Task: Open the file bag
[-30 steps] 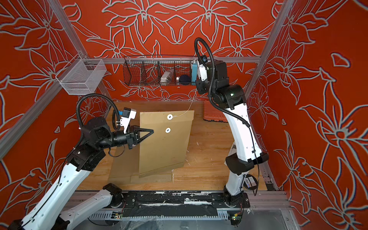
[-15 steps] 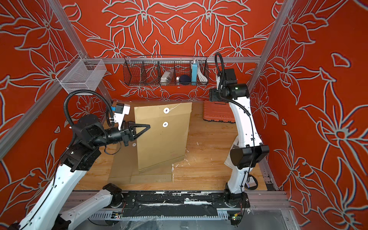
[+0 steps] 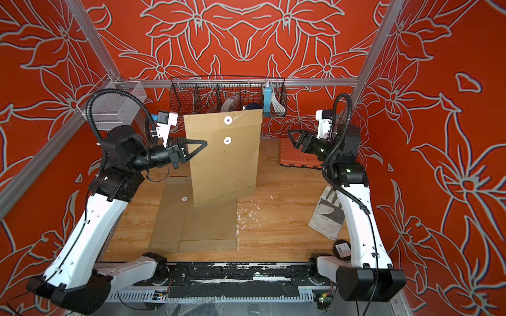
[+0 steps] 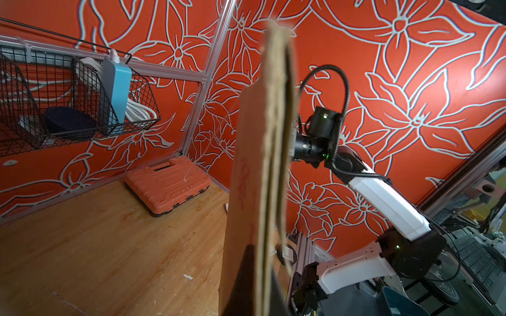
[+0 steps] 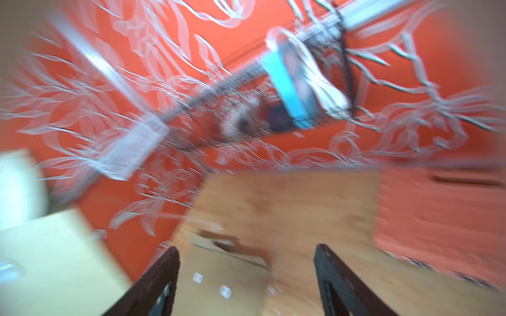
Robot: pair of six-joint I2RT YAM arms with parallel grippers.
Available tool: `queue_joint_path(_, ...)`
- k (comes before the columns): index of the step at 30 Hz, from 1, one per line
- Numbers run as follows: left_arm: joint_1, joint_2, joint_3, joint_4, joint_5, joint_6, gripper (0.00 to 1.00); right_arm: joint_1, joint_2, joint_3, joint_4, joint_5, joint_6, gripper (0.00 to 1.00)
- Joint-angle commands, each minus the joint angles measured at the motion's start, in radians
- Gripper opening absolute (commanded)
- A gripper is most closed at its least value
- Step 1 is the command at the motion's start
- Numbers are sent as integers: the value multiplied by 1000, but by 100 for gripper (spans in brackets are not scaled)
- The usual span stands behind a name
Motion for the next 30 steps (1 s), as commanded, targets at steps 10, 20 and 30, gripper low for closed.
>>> queue_joint_path(10,12,67,153,119,143,-41,0,123,-34,-38,478,-199,248,85)
queue_joint_path(20,11,7,145,119,194,-43,0,239,37,13,594,-163,305,83)
queue_joint_path(30,11,-35,150,91,221,-27,0,278,92,57,749,-117,405,81)
